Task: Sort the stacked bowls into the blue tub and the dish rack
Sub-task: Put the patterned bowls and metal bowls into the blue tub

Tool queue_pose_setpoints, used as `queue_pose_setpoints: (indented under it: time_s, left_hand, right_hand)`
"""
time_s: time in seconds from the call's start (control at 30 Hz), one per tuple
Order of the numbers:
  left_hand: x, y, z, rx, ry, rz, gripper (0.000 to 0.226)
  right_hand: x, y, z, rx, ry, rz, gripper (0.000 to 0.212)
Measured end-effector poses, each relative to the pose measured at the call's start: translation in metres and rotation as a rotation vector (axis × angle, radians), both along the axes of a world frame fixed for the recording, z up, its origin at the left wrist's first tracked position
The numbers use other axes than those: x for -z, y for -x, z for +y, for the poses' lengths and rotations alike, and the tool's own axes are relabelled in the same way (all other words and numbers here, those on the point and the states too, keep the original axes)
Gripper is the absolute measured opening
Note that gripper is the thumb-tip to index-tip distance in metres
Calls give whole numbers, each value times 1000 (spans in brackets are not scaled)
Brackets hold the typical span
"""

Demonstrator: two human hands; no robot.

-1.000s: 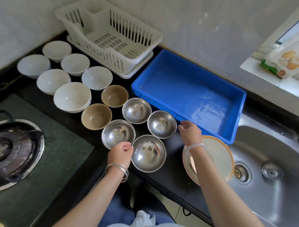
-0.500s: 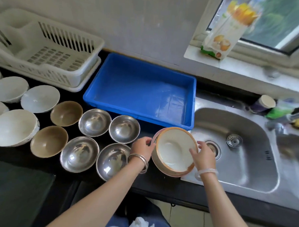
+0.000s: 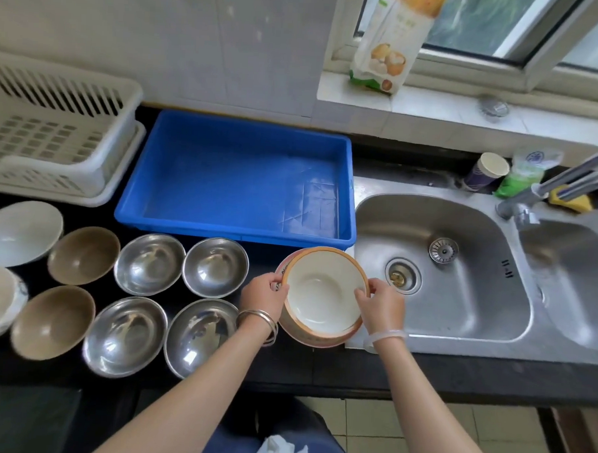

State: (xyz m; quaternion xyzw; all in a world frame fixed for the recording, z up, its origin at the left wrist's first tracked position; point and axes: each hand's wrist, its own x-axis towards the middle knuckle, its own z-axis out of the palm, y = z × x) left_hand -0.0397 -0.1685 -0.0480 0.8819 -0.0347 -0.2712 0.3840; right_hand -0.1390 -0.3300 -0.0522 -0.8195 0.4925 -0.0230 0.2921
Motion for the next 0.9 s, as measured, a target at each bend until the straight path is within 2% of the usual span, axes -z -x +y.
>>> queue_pose_setpoints:
  time_s: [0.33,0.43,0.63,0.8,0.9]
  left_hand:
    - [-3,-12,12,35,-89,-88,19]
    - [-4,-11,13,45,-98,-143,18]
    - [-7,-11,11,40,-92,-168,18]
    - [-21,-18,3,48,-29,-183,18]
    - [-36,-21,-10,88,15,-197,17]
  right_hand:
    - [-1,2,32,4,-44,-30,13]
    - [-1,2,36,17,0,-48,13]
    - [-6,3,36,13,-75,-28,17]
    - [-22,9,26,55,-58,-65,32]
    - [-37,14,15,75,-18,-78,25]
